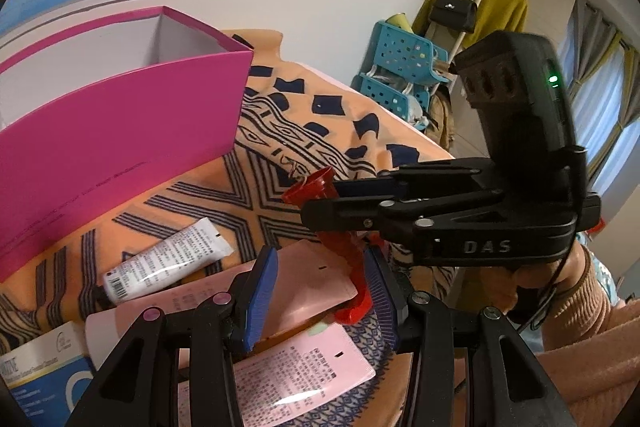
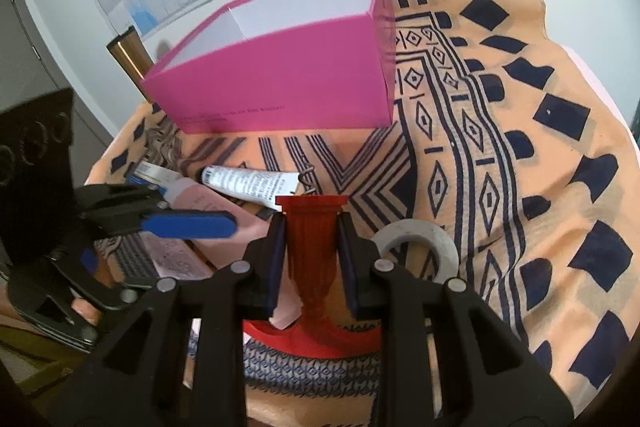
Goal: Organize rigid objects
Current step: 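Carry the red corkscrew stand into the magenta box and release it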
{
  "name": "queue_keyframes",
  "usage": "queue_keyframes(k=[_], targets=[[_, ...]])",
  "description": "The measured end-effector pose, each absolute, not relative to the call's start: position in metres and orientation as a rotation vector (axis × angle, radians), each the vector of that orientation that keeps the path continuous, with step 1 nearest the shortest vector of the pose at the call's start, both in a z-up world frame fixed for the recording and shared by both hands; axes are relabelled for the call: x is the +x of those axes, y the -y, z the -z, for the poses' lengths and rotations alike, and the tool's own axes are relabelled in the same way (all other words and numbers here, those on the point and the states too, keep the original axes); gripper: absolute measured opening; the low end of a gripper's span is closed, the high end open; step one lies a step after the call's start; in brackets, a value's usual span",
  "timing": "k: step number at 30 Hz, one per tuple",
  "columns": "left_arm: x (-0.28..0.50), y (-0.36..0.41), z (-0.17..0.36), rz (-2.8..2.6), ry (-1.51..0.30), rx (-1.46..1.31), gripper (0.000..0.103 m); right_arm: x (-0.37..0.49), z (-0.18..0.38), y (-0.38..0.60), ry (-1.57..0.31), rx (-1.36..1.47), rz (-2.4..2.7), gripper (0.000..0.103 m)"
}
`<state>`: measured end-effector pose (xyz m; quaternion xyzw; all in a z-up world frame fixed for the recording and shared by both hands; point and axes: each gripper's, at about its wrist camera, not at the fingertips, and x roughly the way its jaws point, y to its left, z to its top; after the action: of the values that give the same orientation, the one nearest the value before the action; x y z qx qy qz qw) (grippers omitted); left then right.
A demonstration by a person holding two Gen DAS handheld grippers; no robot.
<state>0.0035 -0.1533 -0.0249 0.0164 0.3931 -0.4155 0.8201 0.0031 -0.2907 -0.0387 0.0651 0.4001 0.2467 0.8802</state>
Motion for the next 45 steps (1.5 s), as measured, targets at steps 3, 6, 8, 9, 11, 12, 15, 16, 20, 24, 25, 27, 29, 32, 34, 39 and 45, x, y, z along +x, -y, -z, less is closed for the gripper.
queue_keyframes(k=[3, 6, 8, 9, 11, 12, 15, 16, 20, 24, 25, 27, 29, 32, 34, 39, 45], targets=[[0.007, 0.155, 0.023, 0.897, -0.838, 0.024, 0.046, 0.001, 0.031, 0.292, -0.814, 0.14, -0.525, 0.027], [0.01, 0.157, 0.018, 0.901, -0.828, 0.018, 0.046, 0.0, 0.021, 0.292, -0.786, 0.145, -0.534, 0.027], [0.012, 0.157, 0.014, 0.905, -0.817, 0.013, 0.044, 0.0, 0.014, 0.293, -0.768, 0.152, -0.548, 0.027], [0.013, 0.156, 0.011, 0.907, -0.809, 0.013, 0.044, 0.001, 0.01, 0.292, -0.756, 0.157, -0.557, 0.027], [0.014, 0.156, 0.005, 0.907, -0.791, 0.016, 0.044, 0.002, 0.002, 0.29, -0.737, 0.156, -0.565, 0.027], [0.014, 0.156, 0.002, 0.905, -0.78, 0.021, 0.044, 0.004, -0.002, 0.289, -0.727, 0.153, -0.572, 0.027], [0.014, 0.154, -0.007, 0.894, -0.752, 0.032, 0.044, 0.009, -0.011, 0.283, -0.7, 0.139, -0.583, 0.027], [0.016, 0.153, -0.01, 0.888, -0.742, 0.033, 0.044, 0.011, -0.014, 0.282, -0.693, 0.136, -0.586, 0.027], [0.022, 0.147, -0.019, 0.866, -0.716, 0.031, 0.044, 0.019, -0.025, 0.278, -0.667, 0.127, -0.603, 0.027], [0.031, 0.14, -0.026, 0.838, -0.699, 0.014, 0.044, 0.026, -0.038, 0.275, -0.633, 0.127, -0.625, 0.027], [0.034, 0.138, -0.028, 0.826, -0.692, 0.011, 0.044, 0.028, -0.041, 0.274, -0.627, 0.125, -0.629, 0.027], [0.04, 0.138, -0.031, 0.802, -0.687, 0.013, 0.044, 0.033, -0.048, 0.271, -0.612, 0.118, -0.639, 0.027], [0.045, 0.135, -0.036, 0.784, -0.674, 0.007, 0.044, 0.037, -0.053, 0.268, -0.602, 0.115, -0.652, 0.027], [0.051, 0.134, -0.043, 0.76, -0.652, 0.014, 0.043, 0.045, -0.06, 0.264, -0.587, 0.104, -0.663, 0.027], [0.056, 0.133, -0.048, 0.751, -0.639, 0.021, 0.04, 0.05, -0.065, 0.263, -0.578, 0.098, -0.665, 0.027], [0.075, 0.135, -0.062, 0.728, -0.624, 0.04, 0.033, 0.068, -0.078, 0.262, -0.556, 0.098, -0.666, 0.027], [0.099, 0.136, -0.074, 0.717, -0.623, 0.04, 0.033, 0.098, -0.087, 0.263, -0.556, 0.111, -0.656, 0.027]])
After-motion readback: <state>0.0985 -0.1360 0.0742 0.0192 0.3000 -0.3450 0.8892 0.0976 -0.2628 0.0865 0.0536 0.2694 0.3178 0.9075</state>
